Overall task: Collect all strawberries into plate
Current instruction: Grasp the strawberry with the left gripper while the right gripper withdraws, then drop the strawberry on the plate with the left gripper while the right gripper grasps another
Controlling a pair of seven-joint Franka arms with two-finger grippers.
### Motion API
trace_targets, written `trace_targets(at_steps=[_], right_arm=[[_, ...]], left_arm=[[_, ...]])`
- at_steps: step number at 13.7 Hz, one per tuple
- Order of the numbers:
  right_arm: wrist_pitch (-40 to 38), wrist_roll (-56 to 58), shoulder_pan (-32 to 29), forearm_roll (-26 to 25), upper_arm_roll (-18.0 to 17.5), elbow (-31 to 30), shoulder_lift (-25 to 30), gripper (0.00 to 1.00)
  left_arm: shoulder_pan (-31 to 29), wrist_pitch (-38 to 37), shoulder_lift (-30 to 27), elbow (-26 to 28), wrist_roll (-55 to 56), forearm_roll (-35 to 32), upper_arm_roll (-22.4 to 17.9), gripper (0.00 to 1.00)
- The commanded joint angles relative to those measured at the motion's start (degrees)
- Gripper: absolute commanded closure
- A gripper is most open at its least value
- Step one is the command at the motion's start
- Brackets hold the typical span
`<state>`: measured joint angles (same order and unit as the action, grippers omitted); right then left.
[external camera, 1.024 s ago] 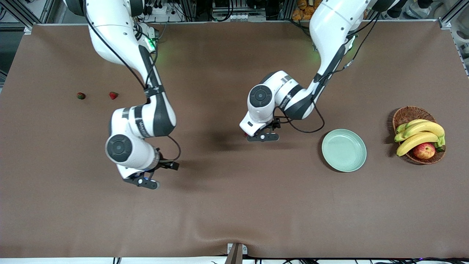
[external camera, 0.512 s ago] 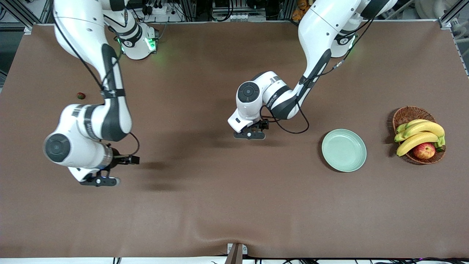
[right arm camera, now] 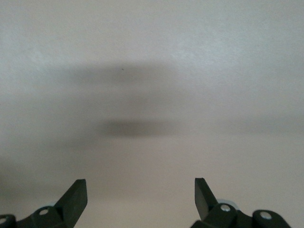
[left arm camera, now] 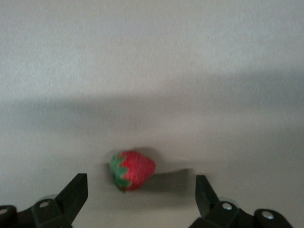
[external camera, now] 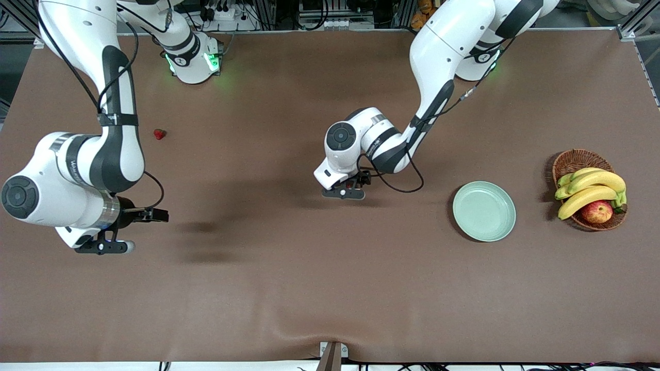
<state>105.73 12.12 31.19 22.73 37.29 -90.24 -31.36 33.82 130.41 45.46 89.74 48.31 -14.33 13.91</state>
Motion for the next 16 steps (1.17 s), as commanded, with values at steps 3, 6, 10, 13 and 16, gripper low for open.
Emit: trace_targets(at_steps=[3,6,10,13,16], right_arm=[[-6.75,7.47,-12.25,-2.32,-7.81,-2.75,5.07,0.0],[-7.47,6.68,-21.05,-15.14,-19.15,-7.39,10.69,0.0],[-4.24,6.6,-31.26,-20.17,-30.06,-19.24,19.56,0.0],[7.51,5.55,-32.51,-20.18,-31.48,-36.53,29.22,0.0],[15.0,3.61,-32.51,-20.18,-31.75,-45.97,32.33,0.0]], left_arm=[[0.11,-0.06,1.74,-2.73,-0.24,-2.99,-0.29,0.0],[-0.07,-0.06,1.65,-2.73,-0.24,-2.99,-0.29,0.14],[-0.07,-0.15,1.56,-2.56,-0.15,-3.07,-0.29,0.26],[-0.24,-0.15,1.56,-2.47,-0.24,-3.07,-0.29,0.31],[-0.24,-0.33,1.21,-2.03,0.73,-2.99,-0.29,0.97]])
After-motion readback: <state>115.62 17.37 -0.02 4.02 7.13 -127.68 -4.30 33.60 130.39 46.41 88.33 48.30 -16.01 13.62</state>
